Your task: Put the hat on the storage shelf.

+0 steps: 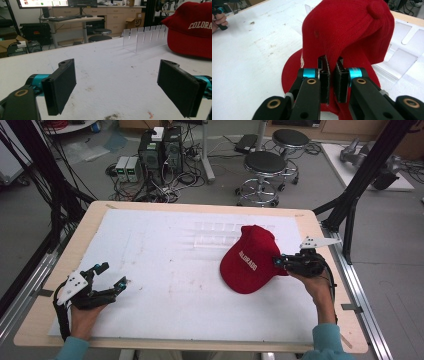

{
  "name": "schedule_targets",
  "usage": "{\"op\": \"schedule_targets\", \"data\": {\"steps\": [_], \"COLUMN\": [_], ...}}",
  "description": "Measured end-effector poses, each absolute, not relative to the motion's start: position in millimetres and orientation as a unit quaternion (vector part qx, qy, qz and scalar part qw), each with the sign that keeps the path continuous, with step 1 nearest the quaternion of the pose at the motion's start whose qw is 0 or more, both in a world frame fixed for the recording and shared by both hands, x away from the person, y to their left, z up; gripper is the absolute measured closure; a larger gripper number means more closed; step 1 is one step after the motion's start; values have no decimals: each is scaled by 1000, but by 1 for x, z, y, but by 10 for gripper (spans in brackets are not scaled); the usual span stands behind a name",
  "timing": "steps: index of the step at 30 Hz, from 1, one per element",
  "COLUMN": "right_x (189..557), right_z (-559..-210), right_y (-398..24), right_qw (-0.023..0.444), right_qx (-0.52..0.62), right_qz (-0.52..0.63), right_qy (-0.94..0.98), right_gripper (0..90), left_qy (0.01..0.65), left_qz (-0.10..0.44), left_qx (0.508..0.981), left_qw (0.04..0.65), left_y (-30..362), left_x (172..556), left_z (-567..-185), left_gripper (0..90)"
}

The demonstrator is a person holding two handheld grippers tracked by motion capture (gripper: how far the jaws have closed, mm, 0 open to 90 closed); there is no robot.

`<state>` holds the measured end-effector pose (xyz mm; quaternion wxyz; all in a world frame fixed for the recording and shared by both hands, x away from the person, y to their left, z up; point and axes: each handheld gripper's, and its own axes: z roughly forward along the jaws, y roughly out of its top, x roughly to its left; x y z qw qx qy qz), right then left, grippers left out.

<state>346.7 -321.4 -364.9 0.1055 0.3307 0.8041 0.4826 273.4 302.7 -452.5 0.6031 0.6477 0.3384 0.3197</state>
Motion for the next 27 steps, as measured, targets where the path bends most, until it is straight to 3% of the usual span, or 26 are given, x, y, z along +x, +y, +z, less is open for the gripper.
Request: {"op": "schedule_targets", "data": {"steps": [10, 27], "right_x": [341, 327], "right_z": [-355, -318], "right_y": [-312, -271], "right_qw": [98, 126], "right_qx": [346, 291], "right_qz": [482, 498], "right_qy": [799, 807], "right_gripper": [855, 862], "left_qy": [338, 342], "left_qz": [320, 317], "left_qx": [648, 652], "left_qw": [603, 598], "left_y": [303, 302], "left_x": [273, 275], "left_z": [-452, -452], "left_gripper": [158, 158]}}
